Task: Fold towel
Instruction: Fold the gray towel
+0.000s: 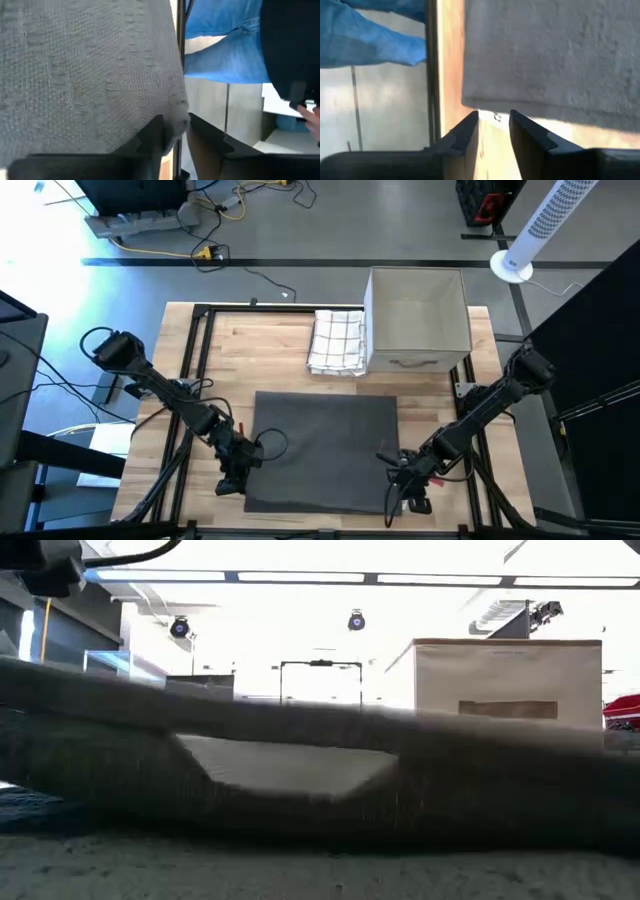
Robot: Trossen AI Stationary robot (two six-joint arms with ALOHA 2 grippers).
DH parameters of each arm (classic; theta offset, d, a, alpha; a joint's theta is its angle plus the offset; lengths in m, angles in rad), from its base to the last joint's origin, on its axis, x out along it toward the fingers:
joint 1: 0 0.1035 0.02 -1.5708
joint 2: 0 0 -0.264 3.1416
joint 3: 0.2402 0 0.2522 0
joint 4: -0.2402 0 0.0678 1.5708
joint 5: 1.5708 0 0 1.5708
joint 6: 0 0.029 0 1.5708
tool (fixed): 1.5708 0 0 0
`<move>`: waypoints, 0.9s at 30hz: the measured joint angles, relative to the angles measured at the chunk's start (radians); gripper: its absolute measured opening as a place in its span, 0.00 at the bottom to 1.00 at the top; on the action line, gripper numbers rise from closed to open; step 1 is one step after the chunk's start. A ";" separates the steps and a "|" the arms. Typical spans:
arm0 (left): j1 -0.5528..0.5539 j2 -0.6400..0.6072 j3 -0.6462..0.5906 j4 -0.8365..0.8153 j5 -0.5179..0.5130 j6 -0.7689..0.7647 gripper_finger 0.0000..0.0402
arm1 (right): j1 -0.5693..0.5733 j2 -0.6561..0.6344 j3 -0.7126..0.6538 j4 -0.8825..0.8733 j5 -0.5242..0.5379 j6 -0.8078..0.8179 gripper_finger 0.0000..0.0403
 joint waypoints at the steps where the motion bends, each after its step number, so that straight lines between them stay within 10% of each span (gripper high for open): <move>1: 0.001 -0.004 0.000 0.004 0.002 -0.009 0.25 | 0.000 0.000 0.000 -0.008 -0.001 0.000 0.27; 13: -0.007 -0.009 0.000 -0.037 0.162 -0.057 0.29 | -0.040 -0.011 0.000 -0.019 0.017 0.109 0.30; 20: 0.023 -0.025 0.000 -0.180 -0.159 0.021 0.29 | -0.086 -0.122 0.000 -0.094 0.168 0.161 0.30; 27: 0.134 -0.075 0.000 -0.328 -0.471 0.175 0.25 | -0.112 -0.314 0.000 -0.412 0.579 0.250 0.25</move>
